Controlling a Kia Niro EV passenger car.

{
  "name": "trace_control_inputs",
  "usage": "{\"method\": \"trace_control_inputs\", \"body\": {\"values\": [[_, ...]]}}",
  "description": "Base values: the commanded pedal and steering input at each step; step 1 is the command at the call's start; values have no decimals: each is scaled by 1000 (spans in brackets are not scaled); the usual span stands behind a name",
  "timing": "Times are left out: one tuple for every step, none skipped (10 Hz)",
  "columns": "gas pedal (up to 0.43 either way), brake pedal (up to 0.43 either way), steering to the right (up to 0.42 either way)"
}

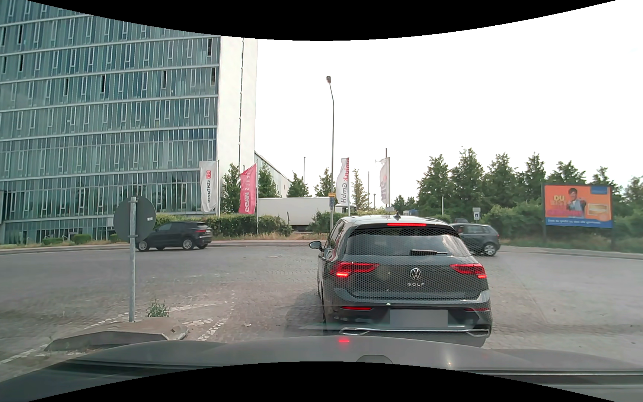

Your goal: Follow the waypoints while adhering to traffic rules and regulations

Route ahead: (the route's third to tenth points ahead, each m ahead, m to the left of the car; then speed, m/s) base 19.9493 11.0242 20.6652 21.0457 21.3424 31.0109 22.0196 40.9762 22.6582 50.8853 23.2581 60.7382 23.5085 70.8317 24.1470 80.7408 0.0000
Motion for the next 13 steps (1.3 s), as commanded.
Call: {"method": "trace_control_inputs", "body": {"values": [[0, 250, -7], [0, 250, -6], [0, 250, -6], [0, 256, -6], [0, 250, -6], [0, 256, -6], [0, 250, -6], [0, 250, -6], [0, 250, -6], [0, 256, -6], [0, 256, -6], [0, 256, -6], [0, 256, -7]]}}
